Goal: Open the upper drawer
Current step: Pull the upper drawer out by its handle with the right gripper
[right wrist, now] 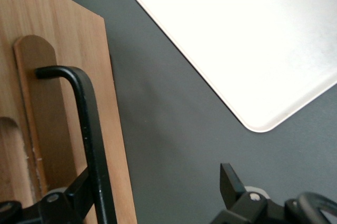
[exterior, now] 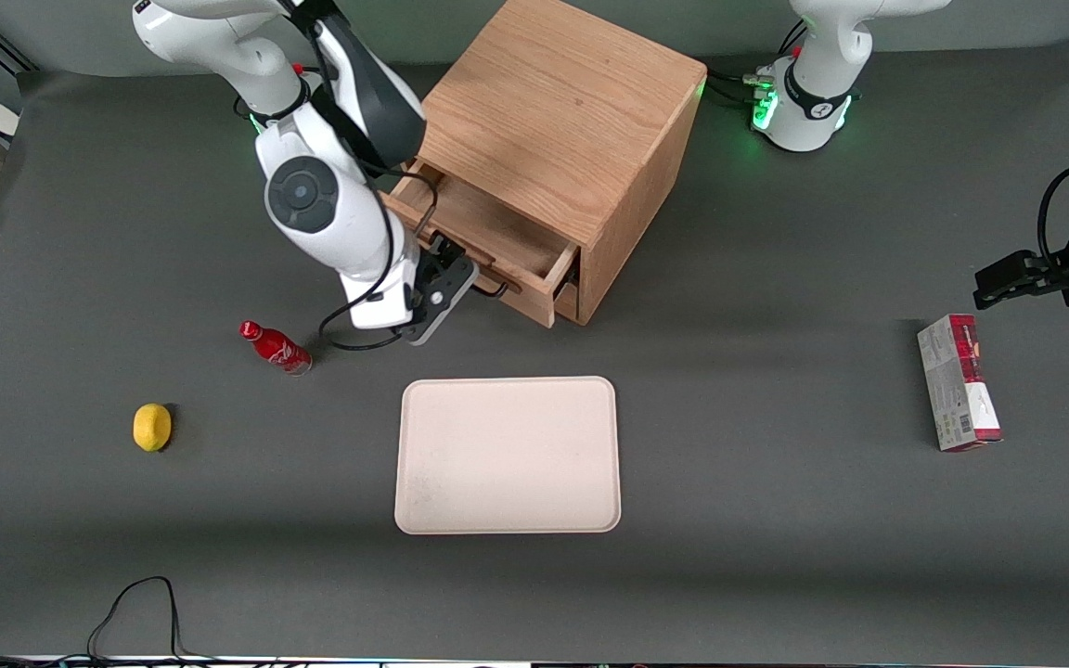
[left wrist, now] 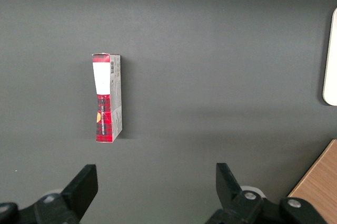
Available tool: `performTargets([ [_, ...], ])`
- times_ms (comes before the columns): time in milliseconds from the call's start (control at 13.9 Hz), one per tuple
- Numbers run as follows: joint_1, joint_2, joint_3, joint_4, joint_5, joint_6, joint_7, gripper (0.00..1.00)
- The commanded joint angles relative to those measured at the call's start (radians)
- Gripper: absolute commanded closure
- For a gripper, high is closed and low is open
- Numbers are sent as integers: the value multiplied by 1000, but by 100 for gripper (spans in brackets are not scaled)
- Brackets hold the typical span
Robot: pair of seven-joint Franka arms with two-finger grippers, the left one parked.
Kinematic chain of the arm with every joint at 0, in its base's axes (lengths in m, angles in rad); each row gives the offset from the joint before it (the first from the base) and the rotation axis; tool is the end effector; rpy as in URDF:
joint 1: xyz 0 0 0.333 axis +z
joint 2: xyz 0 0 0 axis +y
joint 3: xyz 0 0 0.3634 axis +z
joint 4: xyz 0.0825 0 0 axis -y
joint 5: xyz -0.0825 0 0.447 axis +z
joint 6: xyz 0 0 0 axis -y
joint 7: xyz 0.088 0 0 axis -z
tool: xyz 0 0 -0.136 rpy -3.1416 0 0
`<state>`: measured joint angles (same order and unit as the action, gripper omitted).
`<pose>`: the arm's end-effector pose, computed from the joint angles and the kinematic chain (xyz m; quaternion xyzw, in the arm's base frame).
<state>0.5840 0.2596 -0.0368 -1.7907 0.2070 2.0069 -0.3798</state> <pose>0.5797 0.3756 0.3919 -0.9101 -0.4044 0.0286 0.0859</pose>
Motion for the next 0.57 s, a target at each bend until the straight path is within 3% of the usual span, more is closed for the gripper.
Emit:
performTargets([
  [0,-16,38,-2,51,-27,-16,-25,0],
  [503,-49,96,-3,132,-32,-69,-22,0],
])
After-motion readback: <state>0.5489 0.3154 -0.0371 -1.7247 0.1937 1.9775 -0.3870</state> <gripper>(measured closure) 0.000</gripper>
